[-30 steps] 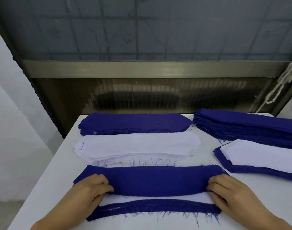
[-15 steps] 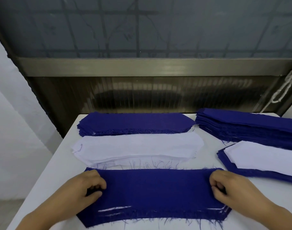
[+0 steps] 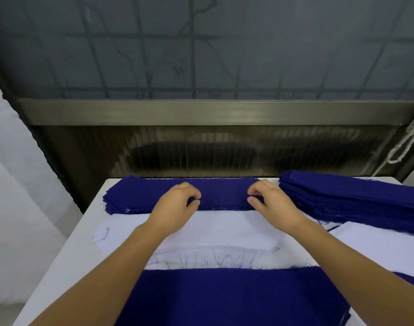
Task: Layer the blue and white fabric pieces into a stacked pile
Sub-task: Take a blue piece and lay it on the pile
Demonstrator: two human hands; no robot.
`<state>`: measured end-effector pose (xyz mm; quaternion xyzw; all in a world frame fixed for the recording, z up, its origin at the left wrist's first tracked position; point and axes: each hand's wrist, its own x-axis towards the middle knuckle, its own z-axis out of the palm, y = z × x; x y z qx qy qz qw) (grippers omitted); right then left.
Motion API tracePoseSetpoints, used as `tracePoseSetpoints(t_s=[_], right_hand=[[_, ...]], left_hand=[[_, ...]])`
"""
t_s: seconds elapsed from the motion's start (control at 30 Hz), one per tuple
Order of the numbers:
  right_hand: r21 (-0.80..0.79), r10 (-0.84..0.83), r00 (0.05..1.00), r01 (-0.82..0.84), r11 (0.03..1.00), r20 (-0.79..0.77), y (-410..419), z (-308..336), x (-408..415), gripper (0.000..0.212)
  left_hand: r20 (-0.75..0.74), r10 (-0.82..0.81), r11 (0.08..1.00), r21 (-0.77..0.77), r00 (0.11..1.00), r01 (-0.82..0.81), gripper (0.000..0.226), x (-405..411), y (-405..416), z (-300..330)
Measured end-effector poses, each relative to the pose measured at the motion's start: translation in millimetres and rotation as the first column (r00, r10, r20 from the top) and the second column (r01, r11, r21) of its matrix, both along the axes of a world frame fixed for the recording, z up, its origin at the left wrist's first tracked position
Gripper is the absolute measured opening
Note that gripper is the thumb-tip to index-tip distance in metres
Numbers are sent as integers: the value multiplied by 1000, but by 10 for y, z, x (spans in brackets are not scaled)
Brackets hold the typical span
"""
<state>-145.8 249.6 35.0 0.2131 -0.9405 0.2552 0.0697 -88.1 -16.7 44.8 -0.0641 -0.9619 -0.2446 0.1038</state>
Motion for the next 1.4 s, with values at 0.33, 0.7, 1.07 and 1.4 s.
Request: tracePoseSetpoints(t_s=[0.33,0.7,1.07,1.4], right_hand=[[178,58,995,-71,981,82,-113,-243,-571,7],[374,68,993,-99,922,97,-195,-169,-808,28],[254,30,979,-82,964,201,-263,-89,-725,40],[223,13,992,-41,974,128,-270,-139,-581,17]], left_hand=[[260,-10,996,86,966,-12,16,-556,134,-143],[293,48,996,59,955,-68,28,-643,212,-109],[253,95,995,-16,963,-94,26,-757,209,-193],[231,109,993,-58,967,-99,9,-676,-106,-159]])
